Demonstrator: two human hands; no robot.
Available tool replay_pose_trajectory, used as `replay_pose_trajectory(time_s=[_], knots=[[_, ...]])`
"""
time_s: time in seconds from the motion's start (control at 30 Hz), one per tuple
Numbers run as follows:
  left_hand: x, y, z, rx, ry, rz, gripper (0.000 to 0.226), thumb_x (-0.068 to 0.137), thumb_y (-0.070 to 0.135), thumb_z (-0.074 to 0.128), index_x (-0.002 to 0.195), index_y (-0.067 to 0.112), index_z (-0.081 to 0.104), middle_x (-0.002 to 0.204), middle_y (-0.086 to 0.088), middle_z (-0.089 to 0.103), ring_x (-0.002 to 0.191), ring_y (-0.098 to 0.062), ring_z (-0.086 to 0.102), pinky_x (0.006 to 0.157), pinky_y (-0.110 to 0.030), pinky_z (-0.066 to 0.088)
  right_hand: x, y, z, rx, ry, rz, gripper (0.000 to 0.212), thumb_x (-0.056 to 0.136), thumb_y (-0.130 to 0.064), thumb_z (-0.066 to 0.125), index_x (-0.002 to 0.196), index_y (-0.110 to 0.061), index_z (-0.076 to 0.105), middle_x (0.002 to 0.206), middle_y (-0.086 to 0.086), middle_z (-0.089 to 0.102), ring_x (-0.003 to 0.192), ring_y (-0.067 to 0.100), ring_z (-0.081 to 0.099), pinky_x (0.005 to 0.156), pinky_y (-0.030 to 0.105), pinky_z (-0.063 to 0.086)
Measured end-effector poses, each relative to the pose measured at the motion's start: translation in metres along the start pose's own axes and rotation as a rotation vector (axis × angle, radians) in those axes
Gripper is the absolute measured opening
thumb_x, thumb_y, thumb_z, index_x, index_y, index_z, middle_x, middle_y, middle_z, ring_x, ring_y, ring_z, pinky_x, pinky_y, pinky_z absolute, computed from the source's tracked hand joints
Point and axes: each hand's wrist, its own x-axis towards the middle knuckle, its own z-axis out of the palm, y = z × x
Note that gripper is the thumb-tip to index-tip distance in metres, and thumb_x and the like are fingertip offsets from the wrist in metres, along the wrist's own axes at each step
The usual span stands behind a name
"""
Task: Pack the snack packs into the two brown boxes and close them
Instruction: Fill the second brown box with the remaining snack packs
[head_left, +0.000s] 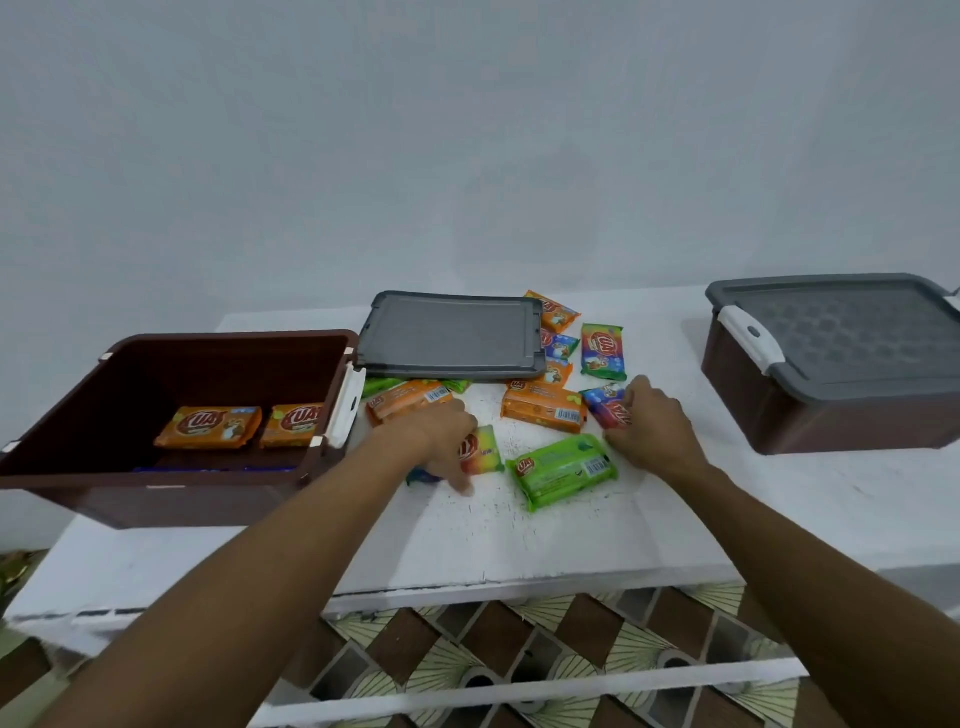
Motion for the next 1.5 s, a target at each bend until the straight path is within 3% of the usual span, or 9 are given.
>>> replay_pose_trajectory(time_s=[0.17,0.43,0.57,0.73,0.87,1.07,1.2,1.33,1.5], knots=[[-0.002,-0.004,-0.007,-0.025,0.054,0.055,0.077,0.07,0.033,0.081,0.133,0.02,0.039,0.128,-0.001,0.042,0.104,-0.019,0.05,0.08,-0.032,0.048,0.003,-0.011,-0.021,0.329,-0.089,0.191,0.09,0.064,-0.022,0.088,0.135,-0.016,0.032,0.126,0.012,0.043,0.107,0.026,0.055,0.083,0.038,0.055],[-0.018,-0.021,-0.061,-0.274,0.27,0.166,0.062,0.071,0.037,0.08,0.118,0.022,0.043,0.105,0.003,0.055,0.089,-0.016,0.055,0.073,-0.026,0.043,-0.005,-0.052,-0.048,1.07,-0.329,0.165,0.047,0.08,-0.011,0.076,0.123,-0.009,0.057,0.105,0.009,0.073,0.087,0.022,0.072,0.07,0.034,0.058],[-0.039,-0.055,-0.087,-0.422,0.248,0.192,0.028,0.092,0.05,0.055,0.1,0.023,0.052,0.097,0.002,0.062,0.087,-0.019,0.06,0.077,-0.034,0.048,-0.008,-0.096,-0.056,1.112,-0.343,0.093,0.041,0.083,-0.007,0.073,0.121,-0.007,0.058,0.094,0.011,0.074,0.078,0.021,0.072,0.063,0.033,0.058],[-0.078,-0.115,-0.097,-0.591,0.274,0.186,0.01,0.102,0.032,0.045,0.102,0.025,0.053,0.101,0.002,0.063,0.091,-0.013,0.062,0.079,-0.031,0.048,-0.016,-0.16,-0.06,1.116,-0.39,-0.015,0.044,0.08,-0.003,0.074,0.118,-0.024,0.063,0.112,0.016,0.067,0.099,0.03,0.07,0.084,0.049,0.057],[-0.11,-0.166,-0.097,-0.603,0.273,0.182,0.013,0.102,0.023,0.045,0.105,0.02,0.057,0.096,0.003,0.062,0.087,-0.013,0.059,0.075,-0.028,0.045,-0.024,-0.212,-0.064,1.108,-0.397,-0.053,0.025,0.078,-0.003,0.075,0.096,-0.016,0.064,0.106,0.017,0.066,0.093,0.028,0.07,0.062,0.033,0.059],[-0.135,-0.243,-0.076,-0.583,0.158,0.117,0.02,0.101,0.022,0.048,0.114,0.017,0.063,0.102,-0.003,0.069,0.093,-0.019,0.066,0.082,-0.036,0.052,-0.031,-0.284,-0.054,0.837,-0.314,-0.186,0.024,0.08,-0.011,0.075,0.075,-0.015,0.052,0.095,0.014,0.074,0.086,0.026,0.073,0.071,0.037,0.06],[-0.139,-0.273,-0.054,-0.513,0.051,0.118,0.021,0.1,0.019,0.049,0.117,0.016,0.063,0.106,0.0,0.069,0.096,-0.014,0.066,0.077,-0.025,0.054,-0.038,-0.331,-0.041,0.531,-0.354,-0.356,0.017,0.084,-0.014,0.073,0.097,-0.02,0.063,0.097,0.005,0.07,0.09,0.021,0.07,0.065,0.027,0.057],[-0.13,-0.296,-0.025,-0.446,-0.031,0.053,0.006,0.096,0.014,0.055,0.101,0.017,0.055,0.104,-0.009,0.067,0.094,-0.026,0.067,0.075,-0.037,0.055,-0.047,-0.371,-0.02,0.176,-0.473,-0.466,0.036,0.09,-0.017,0.066,0.126,-0.018,0.06,0.112,0.001,0.064,0.094,0.014,0.064,0.073,0.026,0.057],[-0.134,-0.311,-0.008,-0.861,-0.063,-0.012,0.051,0.088,-0.007,0.057,0.124,0.023,0.036,0.11,-0.024,0.06,0.089,-0.041,0.07,0.063,-0.043,0.06,-0.053,-0.393,0.007,-0.135,-0.509,-0.507,0.021,0.089,-0.007,0.057,0.107,-0.012,0.067,0.1,0.0,0.064,0.083,0.009,0.054,0.065,0.019,0.049]])
